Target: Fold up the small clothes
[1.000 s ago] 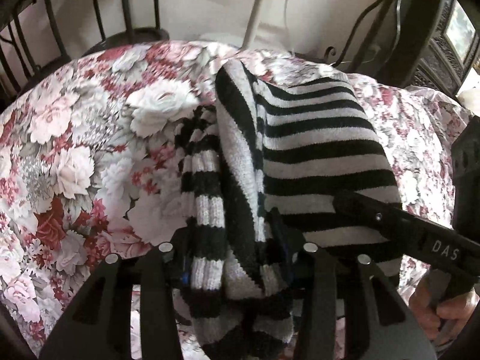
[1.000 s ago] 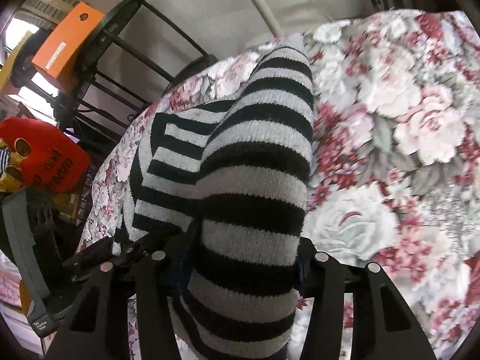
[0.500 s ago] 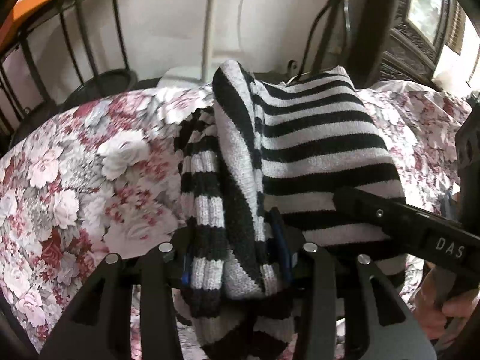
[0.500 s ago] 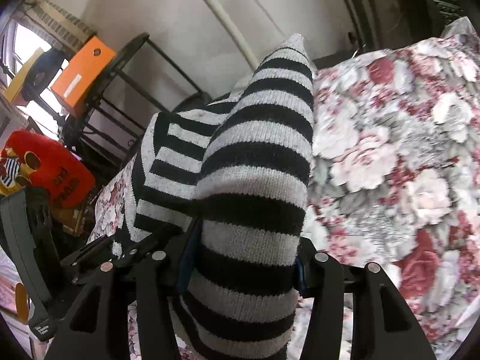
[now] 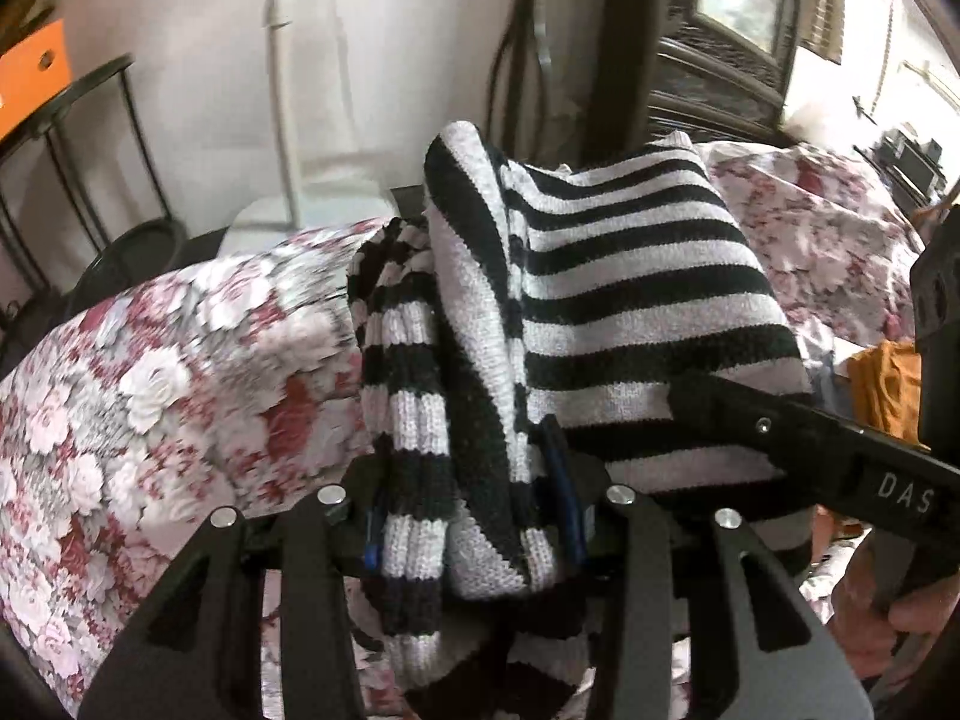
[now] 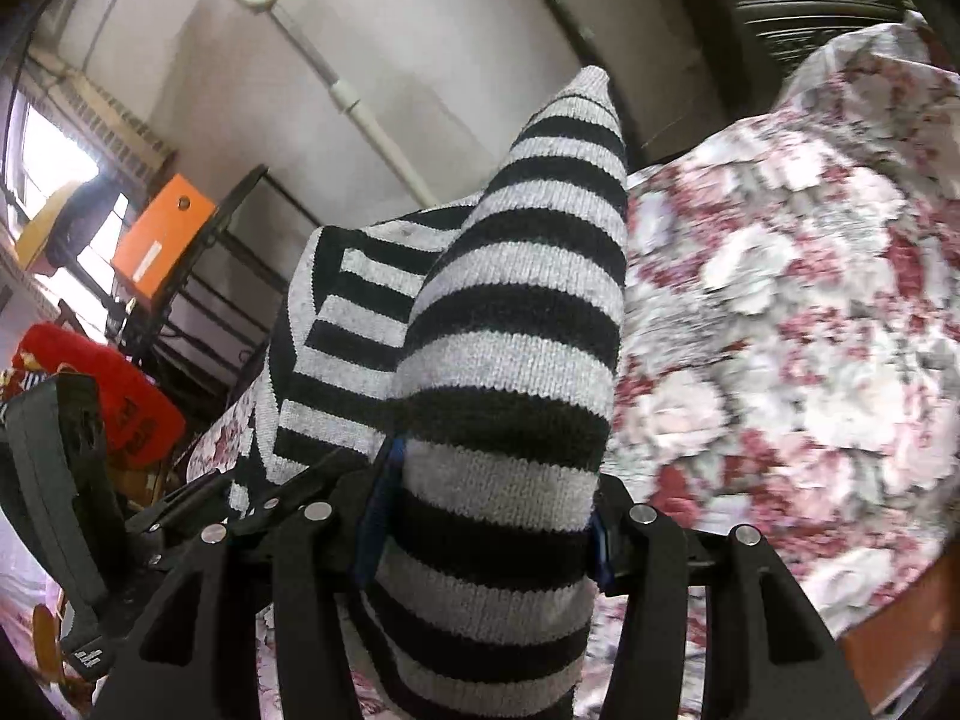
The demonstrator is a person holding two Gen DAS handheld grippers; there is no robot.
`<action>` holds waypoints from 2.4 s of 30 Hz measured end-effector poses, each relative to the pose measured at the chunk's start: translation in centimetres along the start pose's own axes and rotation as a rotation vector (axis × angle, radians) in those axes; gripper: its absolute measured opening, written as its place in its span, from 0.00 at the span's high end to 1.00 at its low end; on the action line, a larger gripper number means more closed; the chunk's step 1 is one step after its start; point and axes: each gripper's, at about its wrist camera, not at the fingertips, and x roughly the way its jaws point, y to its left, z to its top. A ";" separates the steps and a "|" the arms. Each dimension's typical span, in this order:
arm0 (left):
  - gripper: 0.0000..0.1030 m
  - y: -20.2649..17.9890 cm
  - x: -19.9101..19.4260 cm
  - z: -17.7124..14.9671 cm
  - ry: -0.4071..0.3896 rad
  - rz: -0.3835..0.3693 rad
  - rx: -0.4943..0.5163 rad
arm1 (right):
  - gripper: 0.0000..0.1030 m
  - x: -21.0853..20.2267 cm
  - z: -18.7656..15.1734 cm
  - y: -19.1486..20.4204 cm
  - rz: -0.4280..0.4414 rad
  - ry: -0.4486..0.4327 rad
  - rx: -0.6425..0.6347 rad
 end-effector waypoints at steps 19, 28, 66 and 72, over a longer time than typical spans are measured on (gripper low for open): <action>0.60 -18.0 -0.8 -0.1 0.015 -0.162 0.151 | 0.52 -15.2 -1.3 -10.1 -0.109 -0.183 0.084; 0.60 -28.2 -2.3 0.9 -0.006 -0.236 0.255 | 0.53 -23.0 -2.8 -16.3 -0.153 -0.305 0.181; 0.16 -44.5 1.2 -3.6 0.011 -0.071 0.460 | 0.27 -33.4 -8.9 -30.9 -0.549 -0.461 0.380; 0.15 -43.7 0.9 -3.8 0.014 -0.059 0.455 | 0.29 -32.3 -9.9 -32.7 -0.640 -0.354 0.416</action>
